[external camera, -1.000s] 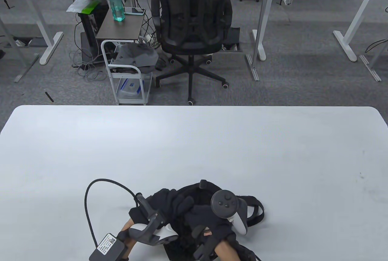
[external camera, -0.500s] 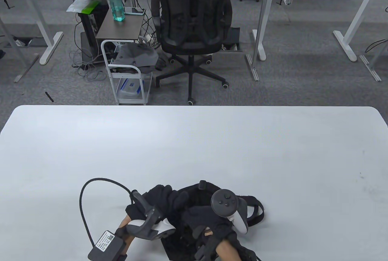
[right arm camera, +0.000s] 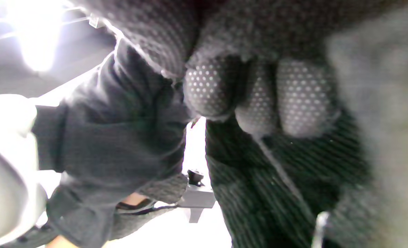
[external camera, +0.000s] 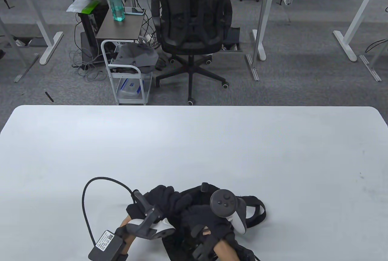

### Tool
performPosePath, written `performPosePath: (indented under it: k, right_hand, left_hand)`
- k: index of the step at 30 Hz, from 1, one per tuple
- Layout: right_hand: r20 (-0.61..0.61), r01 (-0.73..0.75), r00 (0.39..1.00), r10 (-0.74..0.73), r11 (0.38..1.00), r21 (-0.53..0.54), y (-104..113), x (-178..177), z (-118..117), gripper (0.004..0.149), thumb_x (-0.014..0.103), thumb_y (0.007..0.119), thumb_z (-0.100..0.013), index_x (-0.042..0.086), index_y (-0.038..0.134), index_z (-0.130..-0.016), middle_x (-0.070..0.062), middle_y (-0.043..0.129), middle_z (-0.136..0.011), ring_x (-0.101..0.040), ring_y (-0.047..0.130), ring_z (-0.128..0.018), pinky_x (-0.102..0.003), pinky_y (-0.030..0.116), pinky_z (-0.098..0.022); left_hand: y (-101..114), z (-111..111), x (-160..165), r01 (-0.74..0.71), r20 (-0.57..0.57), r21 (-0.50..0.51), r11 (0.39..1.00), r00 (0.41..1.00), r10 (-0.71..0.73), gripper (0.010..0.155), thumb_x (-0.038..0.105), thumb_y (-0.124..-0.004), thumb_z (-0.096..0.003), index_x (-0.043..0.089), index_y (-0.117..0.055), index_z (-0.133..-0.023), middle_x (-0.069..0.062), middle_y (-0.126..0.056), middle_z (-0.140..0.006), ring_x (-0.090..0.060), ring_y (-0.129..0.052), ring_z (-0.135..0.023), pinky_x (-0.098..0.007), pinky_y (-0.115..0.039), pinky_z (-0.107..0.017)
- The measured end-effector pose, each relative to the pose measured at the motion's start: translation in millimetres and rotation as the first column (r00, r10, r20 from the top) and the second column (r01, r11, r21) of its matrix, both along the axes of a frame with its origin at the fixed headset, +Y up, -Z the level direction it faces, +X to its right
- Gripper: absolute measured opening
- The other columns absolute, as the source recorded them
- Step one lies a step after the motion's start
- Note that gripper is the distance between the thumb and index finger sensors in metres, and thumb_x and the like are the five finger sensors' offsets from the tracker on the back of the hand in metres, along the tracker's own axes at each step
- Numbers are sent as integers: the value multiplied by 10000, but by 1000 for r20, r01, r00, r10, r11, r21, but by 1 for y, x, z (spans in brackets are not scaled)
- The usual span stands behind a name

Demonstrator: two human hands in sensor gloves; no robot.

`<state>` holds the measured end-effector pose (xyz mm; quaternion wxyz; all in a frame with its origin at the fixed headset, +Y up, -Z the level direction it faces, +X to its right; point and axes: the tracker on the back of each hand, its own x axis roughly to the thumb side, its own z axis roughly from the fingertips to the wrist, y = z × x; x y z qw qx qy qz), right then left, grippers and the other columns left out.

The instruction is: Pull shoulder strap to tighten

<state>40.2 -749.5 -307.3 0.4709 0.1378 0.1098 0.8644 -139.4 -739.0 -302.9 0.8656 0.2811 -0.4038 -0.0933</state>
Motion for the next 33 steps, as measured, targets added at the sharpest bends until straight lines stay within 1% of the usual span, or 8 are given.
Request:
performPosePath:
  k: [7, 16, 19, 22, 25, 27, 29, 33]
  right_hand:
    - [-18, 25, 1000, -26, 999, -41, -3, 1, -1, 399, 314, 807, -460, -12, 1024, -538, -204, 1062, -562, -368, 1065, -382, -554, 836, -385]
    - [-9, 59, 998, -59, 997, -53, -1, 4, -2, 400, 320, 808, -463, -7, 1024, -544, -198, 1062, -569, -366, 1065, -392, -550, 835, -394]
    - [72, 102, 992, -99, 994, -40, -8, 9, -4, 402, 325, 804, -461, -1, 1009, -575, -209, 1033, -641, -400, 1040, -469, -574, 801, -433]
    - [127, 121, 985, -113, 991, -61, -16, 13, -8, 411, 304, 786, -465, -19, 957, -653, -258, 906, -811, -475, 938, -640, -622, 729, -499]
    - [133, 141, 983, -124, 981, -135, -25, 15, -14, 429, 304, 776, -471, -25, 898, -717, -286, 774, -915, -532, 801, -766, -656, 660, -541]
    - [128, 151, 983, -131, 974, -169, -30, 14, -15, 429, 303, 773, -472, -27, 890, -720, -293, 729, -945, -553, 734, -811, -673, 624, -557]
    - [117, 155, 984, -134, 968, -197, -34, 13, -16, 429, 308, 771, -473, -26, 888, -715, -297, 705, -958, -562, 694, -835, -682, 596, -569]
    - [99, 147, 987, -128, 962, -228, -39, 10, -16, 427, 316, 773, -472, -30, 901, -687, -294, 729, -947, -567, 637, -862, -682, 530, -586]
  left_hand:
    - [2, -12, -9, -14, -70, -72, 997, 997, 9, 643, 487, -575, -288, 454, -583, -930, 131, -959, -607, -122, -991, -591, -318, -832, -478]
    - [7, -15, -6, -15, -93, -62, 998, 996, 9, 643, 488, -574, -290, 473, -570, -933, 142, -961, -607, -111, -995, -589, -309, -838, -476]
    - [7, -15, -7, -27, -135, -86, 996, 991, 15, 659, 491, -601, -324, 387, -547, -973, 132, -961, -660, -120, -997, -606, -305, -841, -472]
    - [16, -11, -13, -103, -188, -115, 988, 979, 80, 636, 491, -658, -347, 348, -573, -960, 126, -959, -674, -118, -999, -588, -302, -845, -452]
    - [27, -4, -13, -146, -285, -187, 971, 954, 89, 546, 487, -714, -360, 345, -679, -887, 124, -990, -631, -118, -1026, -539, -300, -862, -410]
    - [28, -6, -10, -116, -365, -308, 944, 931, -5, 473, 471, -733, -380, 363, -744, -841, 124, -1000, -624, -120, -1031, -538, -301, -865, -409]
    - [20, -11, -6, -69, -411, -485, 872, 898, -157, 432, 473, -751, -380, 378, -801, -798, 116, -994, -647, -129, -1023, -571, -310, -857, -428]
    - [9, -13, -3, -76, -414, -509, 857, 895, -167, 423, 476, -794, -364, 358, -858, -765, 86, -944, -743, -163, -978, -662, -334, -834, -476]
